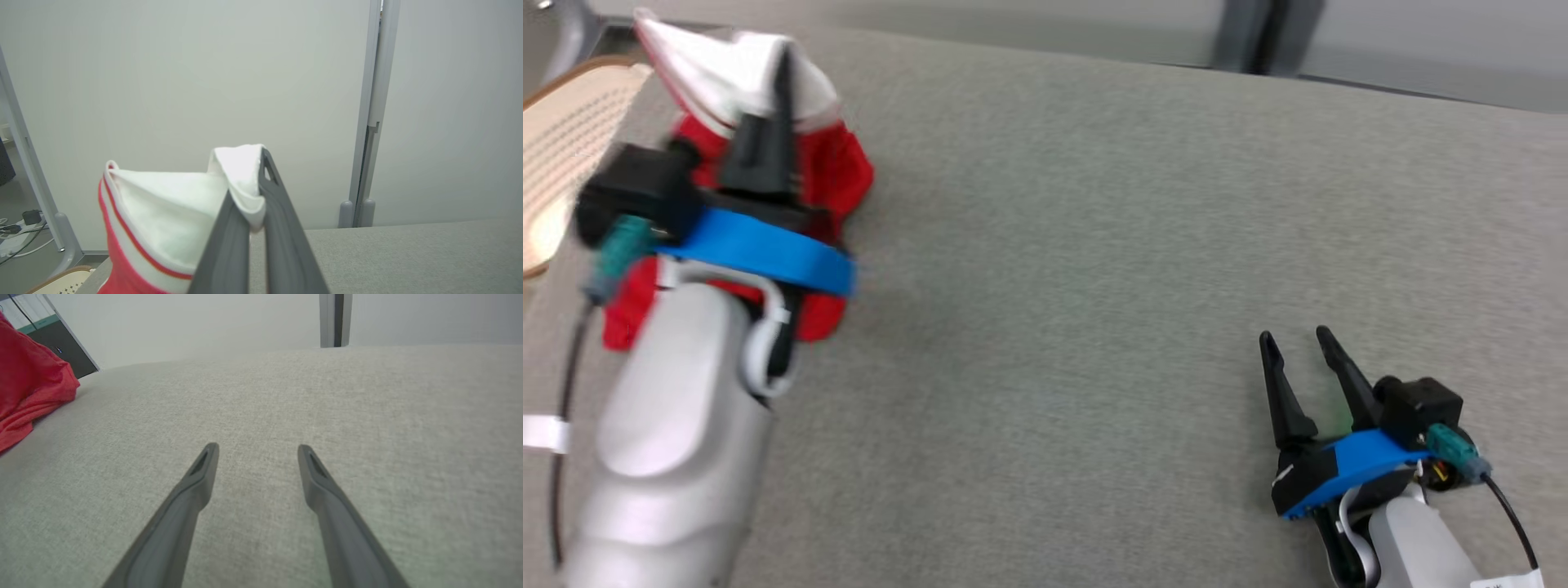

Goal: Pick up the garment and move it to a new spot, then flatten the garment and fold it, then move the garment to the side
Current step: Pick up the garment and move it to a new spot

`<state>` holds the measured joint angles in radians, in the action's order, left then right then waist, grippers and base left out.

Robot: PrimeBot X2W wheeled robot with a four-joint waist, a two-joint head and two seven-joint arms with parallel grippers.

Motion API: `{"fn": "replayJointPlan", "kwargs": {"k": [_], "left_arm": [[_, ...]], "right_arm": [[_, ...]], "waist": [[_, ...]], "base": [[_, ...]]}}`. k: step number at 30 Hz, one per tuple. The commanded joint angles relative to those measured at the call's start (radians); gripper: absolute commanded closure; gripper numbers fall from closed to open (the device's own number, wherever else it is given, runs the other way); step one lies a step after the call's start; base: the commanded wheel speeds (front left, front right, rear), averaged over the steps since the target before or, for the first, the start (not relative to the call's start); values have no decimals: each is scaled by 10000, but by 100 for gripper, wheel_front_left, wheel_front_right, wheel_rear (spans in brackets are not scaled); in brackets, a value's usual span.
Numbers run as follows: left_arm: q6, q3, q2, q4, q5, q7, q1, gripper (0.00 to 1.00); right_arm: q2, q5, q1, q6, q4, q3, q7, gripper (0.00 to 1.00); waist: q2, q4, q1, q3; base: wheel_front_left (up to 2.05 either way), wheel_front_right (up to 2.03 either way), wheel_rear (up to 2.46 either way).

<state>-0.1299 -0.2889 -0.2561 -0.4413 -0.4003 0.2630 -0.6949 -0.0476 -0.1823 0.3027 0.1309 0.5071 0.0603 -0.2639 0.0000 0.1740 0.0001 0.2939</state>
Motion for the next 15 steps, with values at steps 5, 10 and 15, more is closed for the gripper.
{"fn": "replayJointPlan", "kwargs": {"k": [5,10,15], "left_arm": [[-2,-1638,588,675,-645,26,284,100],[-2,-2794,1236,433,-933,24,219,100],[-3,-3603,1657,195,-1068,25,-209,100]], "right_arm": [[-54,-340,-458,-3,5,157,-4,0],[-43,-636,-689,-3,-72,433,-4,0],[-40,-910,-780,-2,-264,776,-4,0]], "waist": [[0,-1494,-1,-693],[0,-2832,-1,-774],[0,-4162,-1,-675]], "base": [[0,0,0],[0,0,0],[0,0,0]]}}
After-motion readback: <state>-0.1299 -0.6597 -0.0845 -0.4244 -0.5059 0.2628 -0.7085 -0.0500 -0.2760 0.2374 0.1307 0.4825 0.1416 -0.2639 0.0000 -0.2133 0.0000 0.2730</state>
